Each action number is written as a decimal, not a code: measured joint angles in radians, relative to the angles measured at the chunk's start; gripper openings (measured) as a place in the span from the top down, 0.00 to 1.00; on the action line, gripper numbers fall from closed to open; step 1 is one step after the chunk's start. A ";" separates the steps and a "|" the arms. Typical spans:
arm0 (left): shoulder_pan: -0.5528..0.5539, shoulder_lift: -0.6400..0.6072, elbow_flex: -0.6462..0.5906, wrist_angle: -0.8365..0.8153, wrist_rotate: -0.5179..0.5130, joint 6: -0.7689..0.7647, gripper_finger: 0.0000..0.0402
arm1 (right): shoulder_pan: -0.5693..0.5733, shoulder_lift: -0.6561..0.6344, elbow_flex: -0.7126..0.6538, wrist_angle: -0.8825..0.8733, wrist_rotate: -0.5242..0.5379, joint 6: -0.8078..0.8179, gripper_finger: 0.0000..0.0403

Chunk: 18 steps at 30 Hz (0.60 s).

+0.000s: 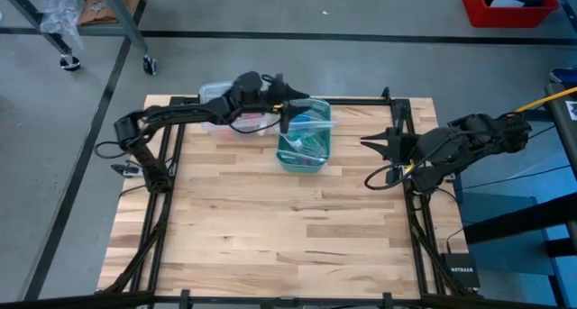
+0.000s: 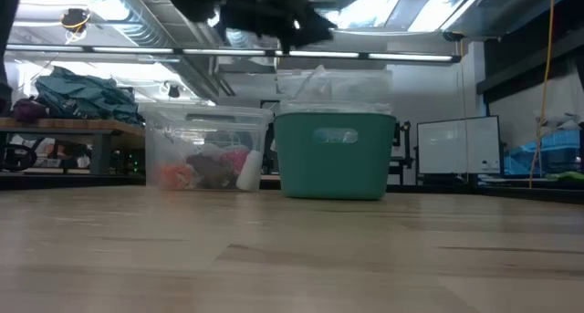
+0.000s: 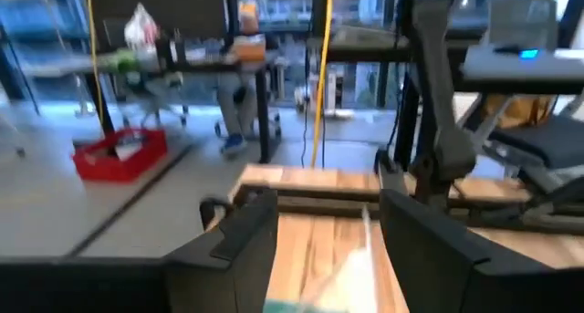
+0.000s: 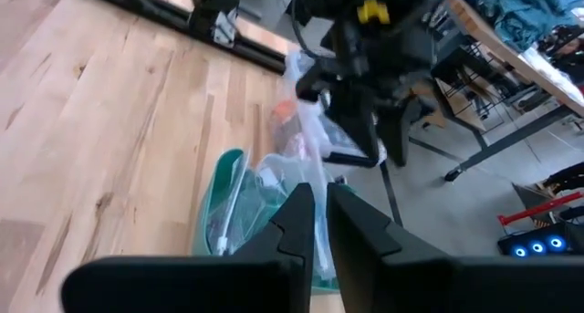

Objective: Roll bandage
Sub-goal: Return to Home Position

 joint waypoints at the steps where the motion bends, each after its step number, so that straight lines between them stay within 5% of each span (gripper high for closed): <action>1: 0.000 -0.026 0.000 -0.004 -0.001 0.007 0.54 | 0.000 -0.007 0.000 0.007 0.000 -0.002 0.91; 6: 0.010 -0.194 0.000 -0.078 -0.008 -0.006 0.53 | 0.000 -0.075 0.000 0.019 0.006 -0.010 0.91; 12: 0.031 -0.454 -0.002 -0.503 -0.007 0.062 0.53 | 0.000 -0.180 -0.001 0.000 0.007 -0.013 0.91; 18: -0.016 -0.707 -0.176 -0.681 -0.006 0.052 0.53 | 0.000 -0.330 -0.189 0.039 0.043 0.003 0.91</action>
